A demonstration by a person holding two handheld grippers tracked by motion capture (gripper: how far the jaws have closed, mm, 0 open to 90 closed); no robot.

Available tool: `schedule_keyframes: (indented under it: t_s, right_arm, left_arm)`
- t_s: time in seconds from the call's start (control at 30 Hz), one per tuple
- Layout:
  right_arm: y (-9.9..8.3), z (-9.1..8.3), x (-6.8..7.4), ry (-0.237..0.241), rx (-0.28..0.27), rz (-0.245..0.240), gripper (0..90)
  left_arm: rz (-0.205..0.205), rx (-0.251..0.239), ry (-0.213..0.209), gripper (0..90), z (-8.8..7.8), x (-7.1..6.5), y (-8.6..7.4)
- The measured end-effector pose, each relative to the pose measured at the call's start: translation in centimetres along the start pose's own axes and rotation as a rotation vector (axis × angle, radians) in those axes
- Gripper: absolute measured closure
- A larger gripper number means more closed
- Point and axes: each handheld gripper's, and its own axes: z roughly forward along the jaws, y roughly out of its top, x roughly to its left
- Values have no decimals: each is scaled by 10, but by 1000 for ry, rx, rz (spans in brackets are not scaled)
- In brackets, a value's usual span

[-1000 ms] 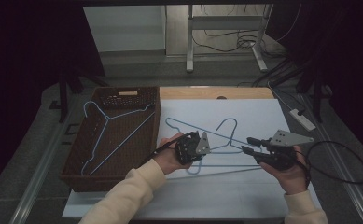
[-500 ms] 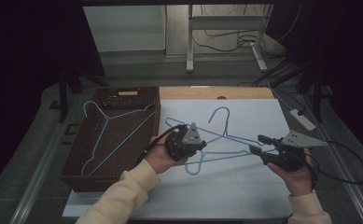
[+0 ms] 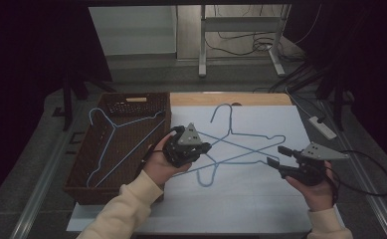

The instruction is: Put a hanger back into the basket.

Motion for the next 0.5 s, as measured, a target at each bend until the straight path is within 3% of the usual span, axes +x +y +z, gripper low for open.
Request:
schedule_keyframes:
  t_s: [0.5]
  right_arm:
    - [-11, 14, 3, 19, 63, 12, 374]
  left_arm:
    - [-88, -98, 15, 868, -36, 15, -2]
